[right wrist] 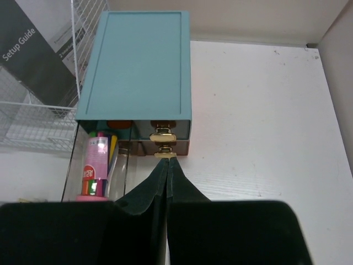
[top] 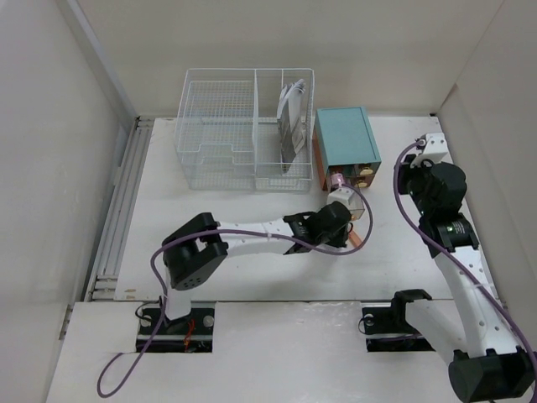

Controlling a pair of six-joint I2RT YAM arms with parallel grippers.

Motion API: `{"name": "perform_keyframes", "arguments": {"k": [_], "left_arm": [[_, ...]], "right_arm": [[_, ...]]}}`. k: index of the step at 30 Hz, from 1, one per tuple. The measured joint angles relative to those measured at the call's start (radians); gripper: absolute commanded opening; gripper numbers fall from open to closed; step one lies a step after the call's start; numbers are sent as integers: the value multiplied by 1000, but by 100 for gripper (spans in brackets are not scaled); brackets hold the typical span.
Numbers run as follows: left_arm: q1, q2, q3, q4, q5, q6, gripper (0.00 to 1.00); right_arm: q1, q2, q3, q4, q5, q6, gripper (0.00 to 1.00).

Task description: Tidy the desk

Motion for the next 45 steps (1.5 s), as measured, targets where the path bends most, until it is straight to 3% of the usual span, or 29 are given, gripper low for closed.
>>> {"name": "perform_keyframes", "arguments": {"k": [2,5,9,14,26,33,38,39,40,44,45], "left_arm": [[20,29,15,0,-21,0,0],[62,78,59,-9,-55,-2,0],[105,110,80,-7,-69,-5,0],[154,145,129,-7,-70,-6,5],[282,290,370,-13,-39,1,13],[314,309,399,-16,-2,2,14],[319,307,381,-7,16,5,30],[318,305,364,3,21,7,36],[317,299,345,15,24,10,48],[303,222,211,47,24,27,70],[296,196,177,51,23,31,72]], "right_arm": [[0,4,4,0,-14,-6,0],[0,5,6,-11,-56,-8,10],[-5,11,11,-29,-138,-14,14],[-9,-2,9,-37,-194,-11,20],[-29,43,-33,-42,-208,57,53],[-60,144,-33,-43,-260,101,59],[-92,291,-26,-48,-329,134,60],[-100,328,-20,-48,-341,141,60],[-105,362,-13,-51,-349,145,62],[-115,463,18,-50,-369,165,65],[-115,475,24,-46,-371,172,65]]}}
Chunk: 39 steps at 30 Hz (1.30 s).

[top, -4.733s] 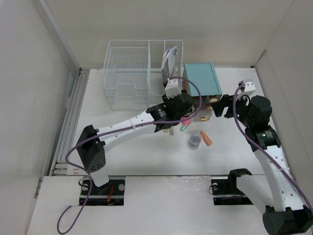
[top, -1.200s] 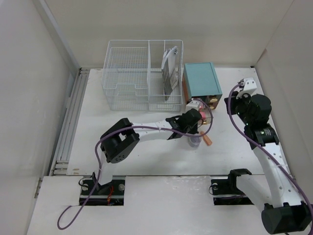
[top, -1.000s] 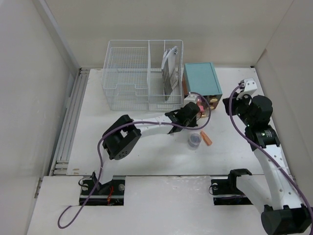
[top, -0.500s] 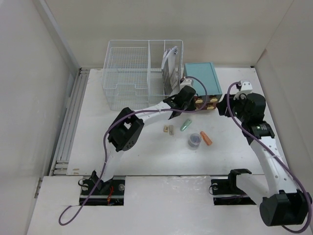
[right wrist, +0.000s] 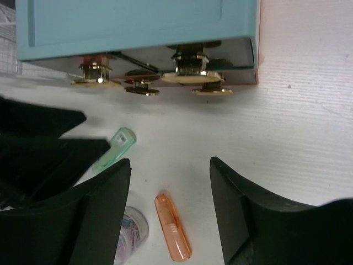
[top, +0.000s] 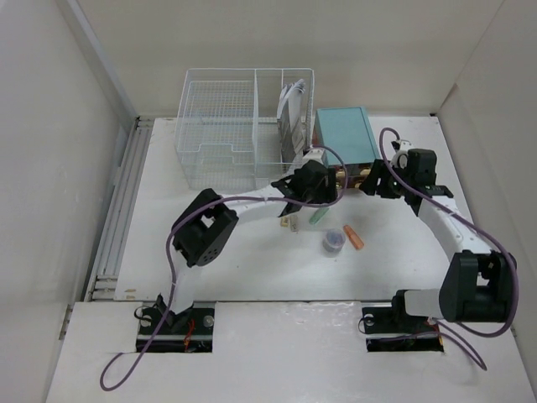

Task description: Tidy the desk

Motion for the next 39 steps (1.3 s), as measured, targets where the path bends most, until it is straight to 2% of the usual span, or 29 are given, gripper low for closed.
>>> {"name": "perform_keyframes", "arguments": {"k": [3,11,21,25,26,27,30,33,39], "left_arm": [[-28,-103,-104,15,-8,11,76],[-97,-357,-299,77,-13,20,76],[-230,-393,-334,66,-34,34,78],[-253,-366,-334,68,-84,40,78],[-256,-351,-334,68,-99,40,79],[-257,-333,-334,65,-117,40,79],[-260,-263,-315,28,-169,41,84],[-260,-186,-270,-17,-214,45,89],[-260,-159,-206,-25,-256,63,90]], "right_arm": [[-1,50,35,14,-6,16,66],[-3,167,101,76,-8,63,66],[-7,264,146,127,19,115,66],[-7,283,149,148,22,137,53],[-7,285,149,151,21,142,48],[-7,286,149,156,21,146,38],[-7,286,149,157,21,156,23],[-7,286,149,157,21,156,19],[-6,256,110,178,16,158,15]]}}
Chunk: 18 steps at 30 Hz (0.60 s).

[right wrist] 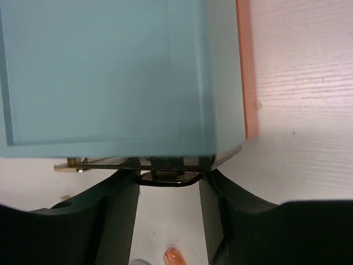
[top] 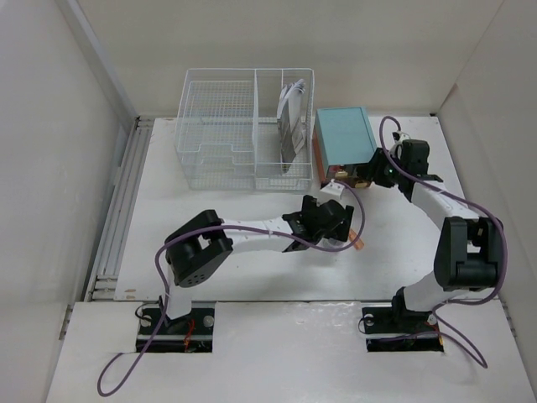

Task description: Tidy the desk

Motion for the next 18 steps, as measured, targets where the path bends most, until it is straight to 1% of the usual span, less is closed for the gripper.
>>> {"name": "perform_keyframes", "arguments": {"k": [9,13,18], "left_arm": [[-2,31,12,-3,11,16,89],[-9,31,12,-2,11,16,89],[-43,31,12,-8,24,16,86]], "right_arm": [[-1,-114,-105,-16,0,-32,14],[-1,-144,-119,-40,0,-50,14],[-1,-169,-130,-71,0,-65,14]]}}
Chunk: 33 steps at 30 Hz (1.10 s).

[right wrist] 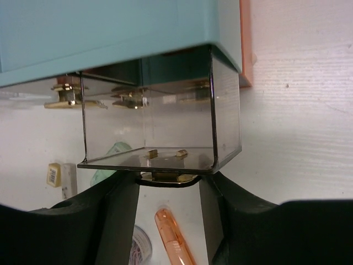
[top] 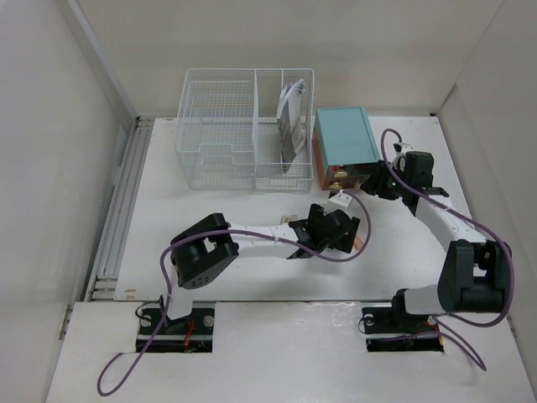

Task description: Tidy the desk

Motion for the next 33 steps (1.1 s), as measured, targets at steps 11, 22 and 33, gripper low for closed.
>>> {"name": "perform_keyframes", "arguments": {"k": [11,22,33], "left_arm": [[-66,-5,-14,-39,-4,-7,82],[-64,-5,-11,-86,-116,-32,54],[-64,15,9,-81,-142,-26,13]], "right_arm": [[-1,-77,-44,-60,1,-23,17],[-7,-97,-54,-93,-24,-42,59],[-6,-249,-54,-216,-106,-117,72]]}}
